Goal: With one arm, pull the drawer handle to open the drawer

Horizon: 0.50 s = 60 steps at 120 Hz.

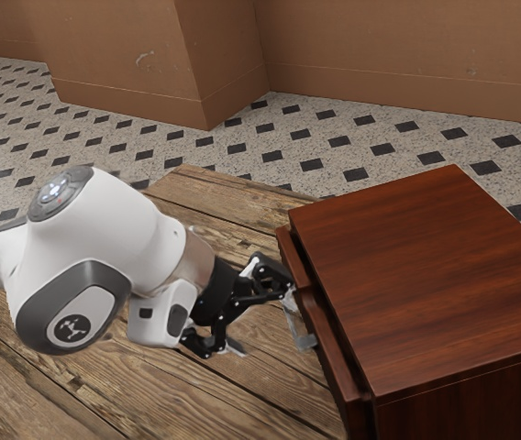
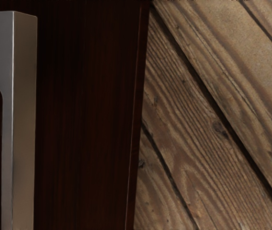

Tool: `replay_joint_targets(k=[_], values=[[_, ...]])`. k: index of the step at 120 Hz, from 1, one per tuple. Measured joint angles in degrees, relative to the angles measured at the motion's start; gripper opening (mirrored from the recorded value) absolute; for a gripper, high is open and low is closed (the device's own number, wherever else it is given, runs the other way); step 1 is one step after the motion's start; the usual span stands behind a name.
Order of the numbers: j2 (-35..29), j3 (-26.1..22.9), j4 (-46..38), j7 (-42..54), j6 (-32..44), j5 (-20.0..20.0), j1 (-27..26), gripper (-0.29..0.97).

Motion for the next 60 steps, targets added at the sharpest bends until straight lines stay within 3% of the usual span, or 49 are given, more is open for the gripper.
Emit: replay_joint_targets(k=[34,60], values=[[3.05,-0.73,-1.64,0.07,-1.45,0.06,1.36,0.65],[5.28,-3.95,-3.91,0.11,-2.69,0.03,5.05,0.67]])
